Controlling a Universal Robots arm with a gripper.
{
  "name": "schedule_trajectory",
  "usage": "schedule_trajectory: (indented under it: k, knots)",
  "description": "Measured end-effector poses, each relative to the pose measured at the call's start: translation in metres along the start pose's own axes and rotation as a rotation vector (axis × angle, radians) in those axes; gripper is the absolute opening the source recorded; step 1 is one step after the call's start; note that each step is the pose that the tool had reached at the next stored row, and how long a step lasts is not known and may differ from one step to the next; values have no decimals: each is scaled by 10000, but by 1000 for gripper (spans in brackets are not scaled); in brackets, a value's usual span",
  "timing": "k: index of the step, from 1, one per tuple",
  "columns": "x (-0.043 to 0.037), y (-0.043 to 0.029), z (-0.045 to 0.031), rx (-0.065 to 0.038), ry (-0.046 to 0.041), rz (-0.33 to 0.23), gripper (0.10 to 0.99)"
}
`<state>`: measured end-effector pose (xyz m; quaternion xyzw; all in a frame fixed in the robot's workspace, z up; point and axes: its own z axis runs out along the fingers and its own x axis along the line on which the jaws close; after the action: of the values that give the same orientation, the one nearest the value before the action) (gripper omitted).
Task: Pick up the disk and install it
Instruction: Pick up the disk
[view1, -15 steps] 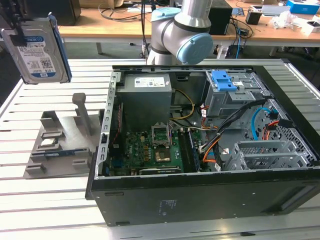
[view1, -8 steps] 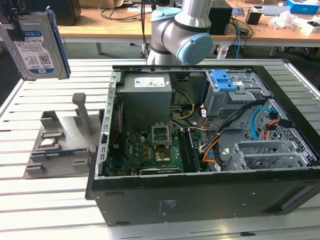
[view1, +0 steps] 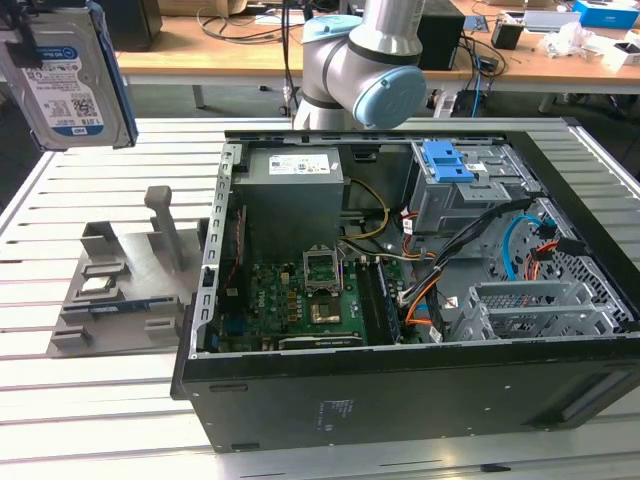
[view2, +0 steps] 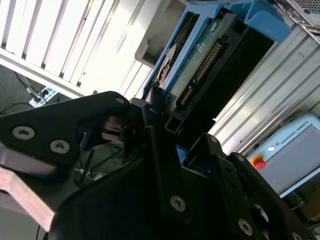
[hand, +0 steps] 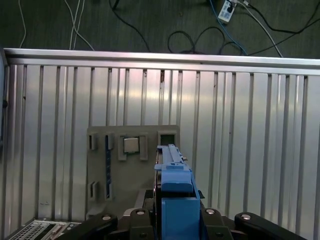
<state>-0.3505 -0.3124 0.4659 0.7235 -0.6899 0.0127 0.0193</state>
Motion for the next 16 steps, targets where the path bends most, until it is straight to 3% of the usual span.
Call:
schedule_trajectory:
  k: [16]
  knots:
    - [11,2,-253,0,0,0,365]
